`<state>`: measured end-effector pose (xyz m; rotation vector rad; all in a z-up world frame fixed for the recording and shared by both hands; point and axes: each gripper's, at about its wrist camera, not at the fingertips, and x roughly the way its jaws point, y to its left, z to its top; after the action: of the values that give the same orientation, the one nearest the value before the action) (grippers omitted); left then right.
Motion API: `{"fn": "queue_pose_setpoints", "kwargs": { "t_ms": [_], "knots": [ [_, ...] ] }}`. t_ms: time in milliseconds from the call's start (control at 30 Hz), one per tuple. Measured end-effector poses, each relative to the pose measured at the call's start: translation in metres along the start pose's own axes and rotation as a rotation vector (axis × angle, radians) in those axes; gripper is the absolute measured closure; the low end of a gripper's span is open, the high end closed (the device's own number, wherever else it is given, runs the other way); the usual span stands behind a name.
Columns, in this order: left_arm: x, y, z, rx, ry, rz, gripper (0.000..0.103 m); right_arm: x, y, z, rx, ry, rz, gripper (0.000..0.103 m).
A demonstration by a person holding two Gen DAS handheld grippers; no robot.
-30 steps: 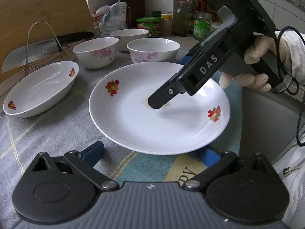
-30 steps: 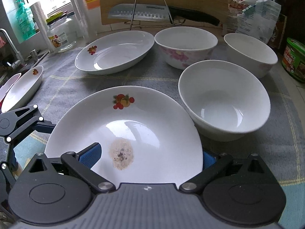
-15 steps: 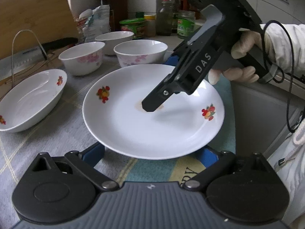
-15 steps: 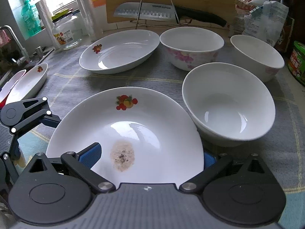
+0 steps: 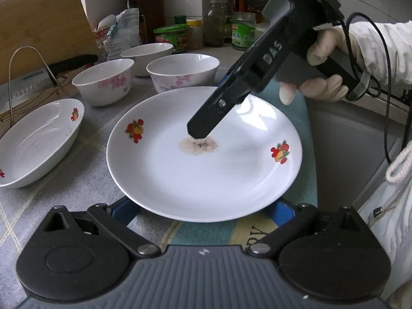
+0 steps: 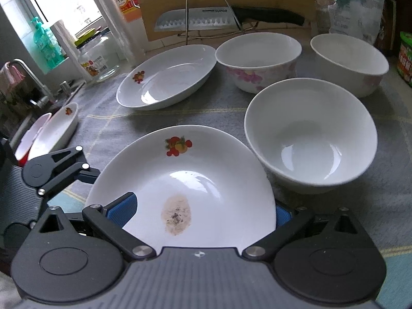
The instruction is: Organize plates and bowls
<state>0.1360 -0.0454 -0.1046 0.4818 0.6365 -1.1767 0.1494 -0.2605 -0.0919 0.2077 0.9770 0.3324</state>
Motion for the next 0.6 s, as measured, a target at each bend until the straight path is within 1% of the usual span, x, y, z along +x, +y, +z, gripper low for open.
{"fn": "queue_pose_setpoints", "kwargs": {
  "t_ms": [300,600],
  "knots": [
    [0.0007,0.0025,-0.0008,0.005,-0.008,-0.01,0.003,0.0054,-0.0003,0.0045,0.006,-0.015,-0.017,0.0],
    [-0.0001,0.0035,-0.0011,0.004,-0.006,-0.011,0.002,0.0043,0.0021,0.0068,-0.008,-0.007,-0.021,0.0]
  ]
}}
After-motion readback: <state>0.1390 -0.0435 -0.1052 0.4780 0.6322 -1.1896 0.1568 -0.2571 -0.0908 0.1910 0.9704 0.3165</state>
